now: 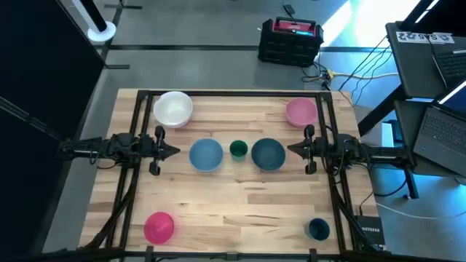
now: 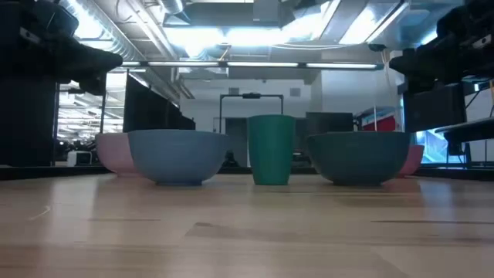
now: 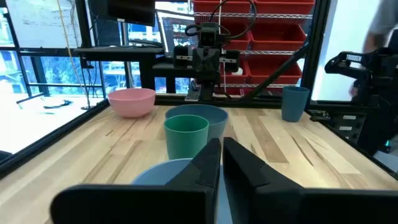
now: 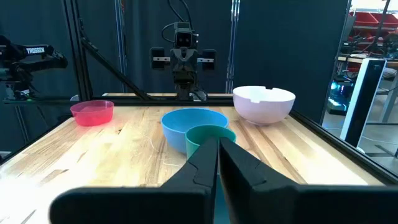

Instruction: Nest bowls inside each other

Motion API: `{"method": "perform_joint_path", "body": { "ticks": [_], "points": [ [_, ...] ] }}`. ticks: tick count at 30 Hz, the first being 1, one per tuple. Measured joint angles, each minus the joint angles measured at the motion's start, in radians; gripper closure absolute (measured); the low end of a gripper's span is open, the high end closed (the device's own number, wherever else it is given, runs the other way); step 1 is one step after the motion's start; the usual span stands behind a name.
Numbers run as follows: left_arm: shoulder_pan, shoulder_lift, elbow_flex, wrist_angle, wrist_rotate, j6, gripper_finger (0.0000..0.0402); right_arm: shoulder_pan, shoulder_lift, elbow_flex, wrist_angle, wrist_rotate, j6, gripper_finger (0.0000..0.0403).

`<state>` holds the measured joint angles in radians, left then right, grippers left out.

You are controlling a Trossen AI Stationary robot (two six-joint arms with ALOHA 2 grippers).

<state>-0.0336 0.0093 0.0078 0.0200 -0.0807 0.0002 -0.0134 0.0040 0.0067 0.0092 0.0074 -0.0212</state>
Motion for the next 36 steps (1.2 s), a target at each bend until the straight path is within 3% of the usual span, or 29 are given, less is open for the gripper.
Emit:
{"method": "perform_joint_path", "body": {
  "ticks": [19,25,36],
  "points": [
    [0.0,0.0,0.0,0.0,0.0,0.0,0.0402,0.0,0.0,0.0,0.014,0.0,0.006,0.0403],
    [0.0,0.0,0.0,0.0,0.0,0.0,0.0402,0.0,0.007,0.0,0.052,0.0,0.161,0.0403],
    [0.0,0.0,0.0,0.0,0.0,0.0,0.0402,0.0,0.371,0.178,0.116,-0.038,0.206,0.0379]
  ]
}}
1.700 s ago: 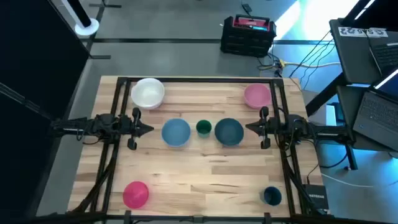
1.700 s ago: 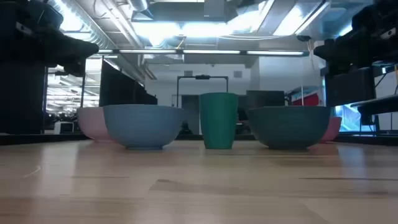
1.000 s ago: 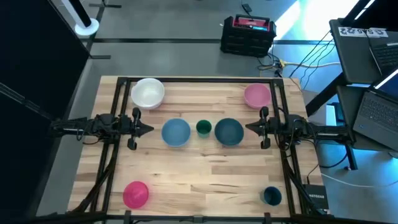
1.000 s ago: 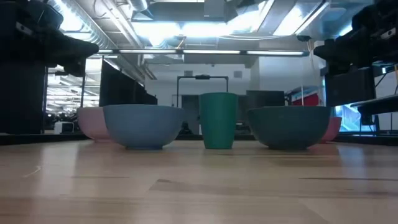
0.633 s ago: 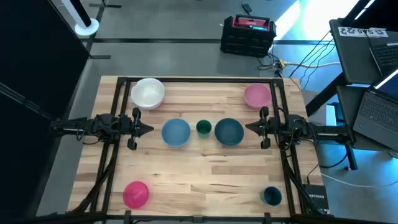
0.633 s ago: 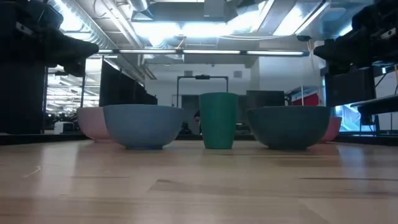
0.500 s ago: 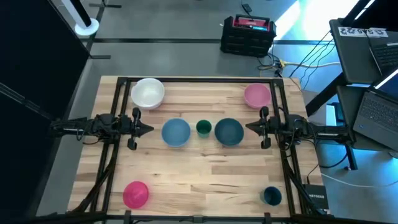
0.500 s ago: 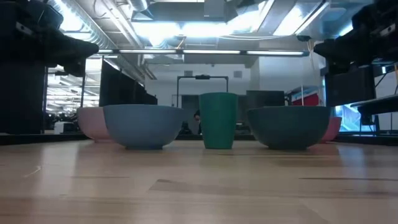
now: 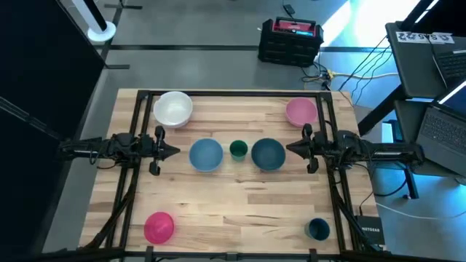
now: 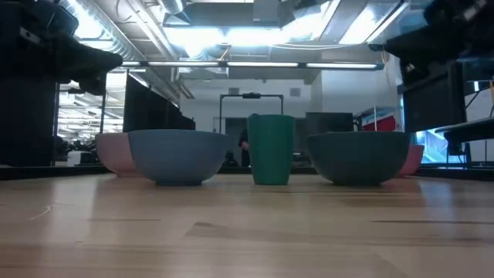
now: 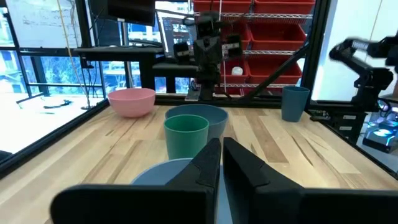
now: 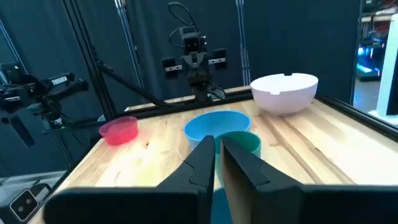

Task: Nest bowls inside each other
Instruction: Stack the light blue bowl on top of the dark blue bowl

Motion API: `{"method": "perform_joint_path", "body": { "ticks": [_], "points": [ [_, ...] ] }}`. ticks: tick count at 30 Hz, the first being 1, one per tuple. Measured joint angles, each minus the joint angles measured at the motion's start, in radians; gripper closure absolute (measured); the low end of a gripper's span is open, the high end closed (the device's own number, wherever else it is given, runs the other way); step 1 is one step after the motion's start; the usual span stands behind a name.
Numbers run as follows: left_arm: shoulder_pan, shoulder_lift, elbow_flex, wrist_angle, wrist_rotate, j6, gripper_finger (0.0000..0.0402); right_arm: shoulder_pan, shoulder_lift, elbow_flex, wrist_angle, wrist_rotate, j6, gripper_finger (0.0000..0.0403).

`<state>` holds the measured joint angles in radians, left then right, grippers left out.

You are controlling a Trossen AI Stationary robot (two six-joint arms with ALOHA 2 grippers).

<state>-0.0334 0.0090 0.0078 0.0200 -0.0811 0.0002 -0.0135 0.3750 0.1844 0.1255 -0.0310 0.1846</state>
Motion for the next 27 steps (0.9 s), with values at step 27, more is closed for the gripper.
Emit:
{"method": "perform_joint_path", "body": {
  "ticks": [27],
  "points": [
    [0.0,0.0,0.0,0.0,0.0,0.0,0.0402,-0.201,1.675,1.694,-0.891,-0.091,-0.073,0.0217]
  ]
}}
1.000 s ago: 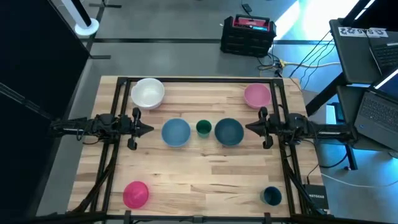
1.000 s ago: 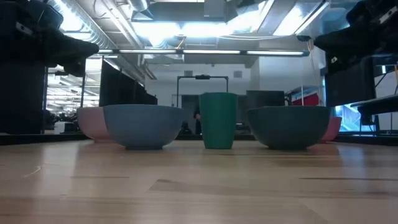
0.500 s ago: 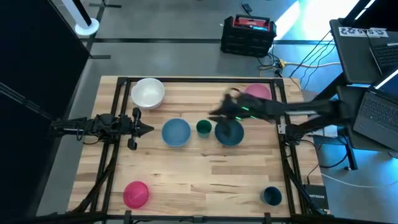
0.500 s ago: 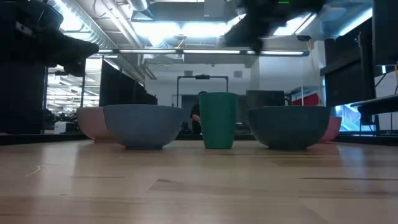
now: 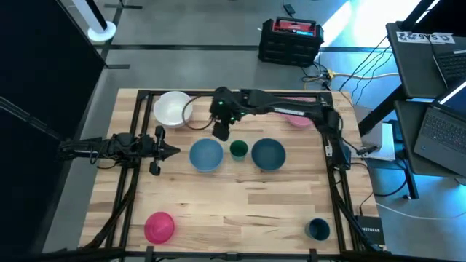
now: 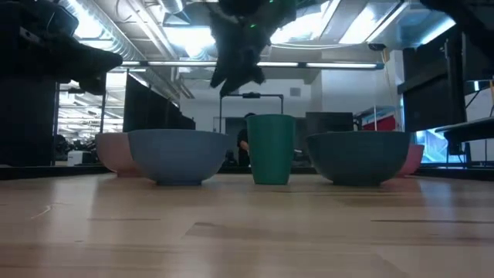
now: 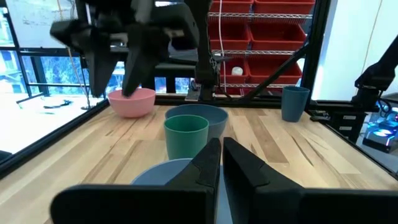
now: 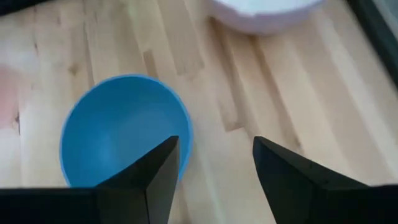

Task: Nest bowls inside each other
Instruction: Stack the light blue bowl on top of the dark blue bowl

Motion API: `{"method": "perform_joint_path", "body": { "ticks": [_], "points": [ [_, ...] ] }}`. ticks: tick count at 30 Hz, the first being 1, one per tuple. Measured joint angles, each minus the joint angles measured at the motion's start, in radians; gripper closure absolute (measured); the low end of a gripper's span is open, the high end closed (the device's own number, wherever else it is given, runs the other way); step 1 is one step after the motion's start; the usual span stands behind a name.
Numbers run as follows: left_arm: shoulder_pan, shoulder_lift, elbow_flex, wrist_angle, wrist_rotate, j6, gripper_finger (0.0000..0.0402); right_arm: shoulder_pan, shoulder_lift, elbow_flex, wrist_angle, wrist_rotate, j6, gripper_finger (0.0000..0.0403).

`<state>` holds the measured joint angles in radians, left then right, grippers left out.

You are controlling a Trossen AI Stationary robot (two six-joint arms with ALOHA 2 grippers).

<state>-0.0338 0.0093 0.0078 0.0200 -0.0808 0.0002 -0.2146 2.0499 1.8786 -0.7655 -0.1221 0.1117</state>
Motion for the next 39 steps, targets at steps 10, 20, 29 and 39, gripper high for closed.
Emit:
{"method": "perform_joint_path", "body": {
  "ticks": [10,20,29,39],
  "points": [
    [0.0,0.0,0.0,0.0,0.0,0.0,0.0402,0.049,0.202,0.157,-0.143,0.023,0.043,0.0212],
    [0.0,0.0,0.0,0.0,0.0,0.0,0.0402,0.043,0.277,0.156,-0.117,0.077,0.047,0.0212],
    [0.0,0.0,0.0,0.0,0.0,0.0,0.0402,0.04,0.299,0.156,-0.12,0.003,0.056,0.0311],
    [0.0,0.0,0.0,0.0,0.0,0.0,0.0402,0.031,0.268,0.158,-0.127,-0.058,0.035,0.0402]
  ]
}}
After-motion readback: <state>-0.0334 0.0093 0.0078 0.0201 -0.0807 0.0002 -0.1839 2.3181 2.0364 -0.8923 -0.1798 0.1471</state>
